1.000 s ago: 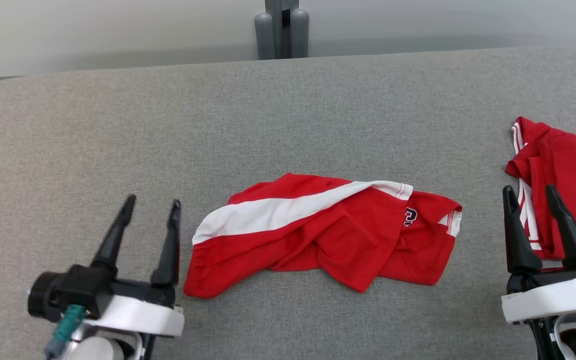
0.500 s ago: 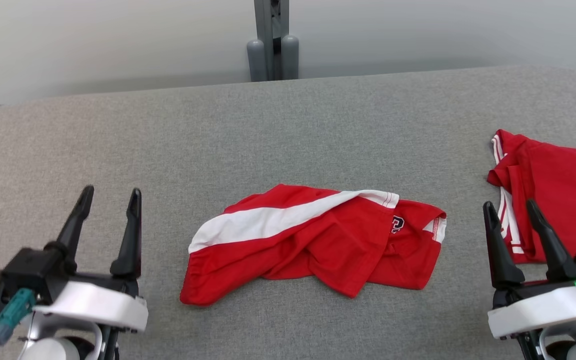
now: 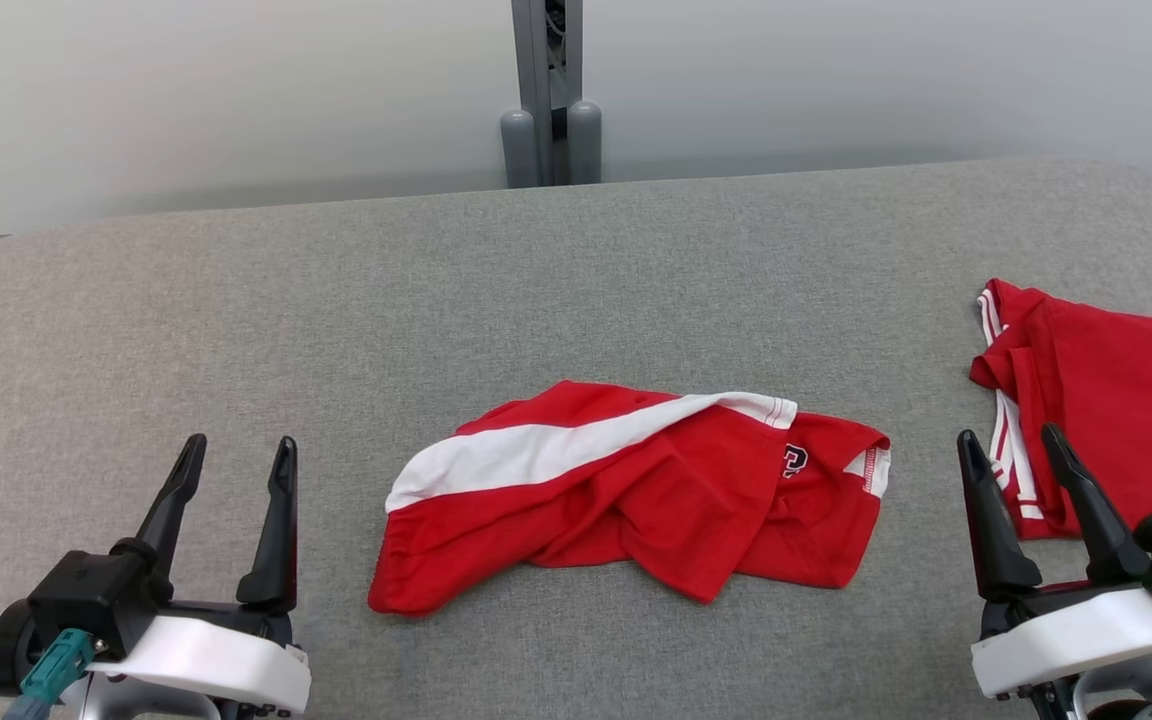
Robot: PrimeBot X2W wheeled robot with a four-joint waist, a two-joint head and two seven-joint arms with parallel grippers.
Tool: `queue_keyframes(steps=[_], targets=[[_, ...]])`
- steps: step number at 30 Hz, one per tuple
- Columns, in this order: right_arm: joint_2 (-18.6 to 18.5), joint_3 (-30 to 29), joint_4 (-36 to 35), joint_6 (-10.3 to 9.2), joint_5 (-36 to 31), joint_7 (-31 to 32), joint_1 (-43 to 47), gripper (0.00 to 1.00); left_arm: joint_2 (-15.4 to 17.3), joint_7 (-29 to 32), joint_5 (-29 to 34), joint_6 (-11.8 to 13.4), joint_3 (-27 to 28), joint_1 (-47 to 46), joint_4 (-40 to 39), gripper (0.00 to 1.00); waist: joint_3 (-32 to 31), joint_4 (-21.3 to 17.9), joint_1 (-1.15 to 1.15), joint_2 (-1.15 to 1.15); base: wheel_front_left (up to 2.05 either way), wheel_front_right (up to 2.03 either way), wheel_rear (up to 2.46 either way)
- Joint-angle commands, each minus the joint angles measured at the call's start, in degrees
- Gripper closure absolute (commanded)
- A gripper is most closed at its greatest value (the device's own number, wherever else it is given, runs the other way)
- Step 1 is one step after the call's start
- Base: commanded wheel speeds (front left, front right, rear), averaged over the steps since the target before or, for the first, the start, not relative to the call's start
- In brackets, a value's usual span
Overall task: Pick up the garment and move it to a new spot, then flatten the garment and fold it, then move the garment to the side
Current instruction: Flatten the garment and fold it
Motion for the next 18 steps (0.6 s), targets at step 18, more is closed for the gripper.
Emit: queue_keyframes(steps=[18], targets=[[-0.4,1.2,0.0,0.02,0.5,0.3,-0.4,0.00,0.4,14.7,-9.6,-8.3,-5.6,-6.6,5.1,0.00,1.5,-0.6,0.00,0.00,0.00,0.00,0.00]])
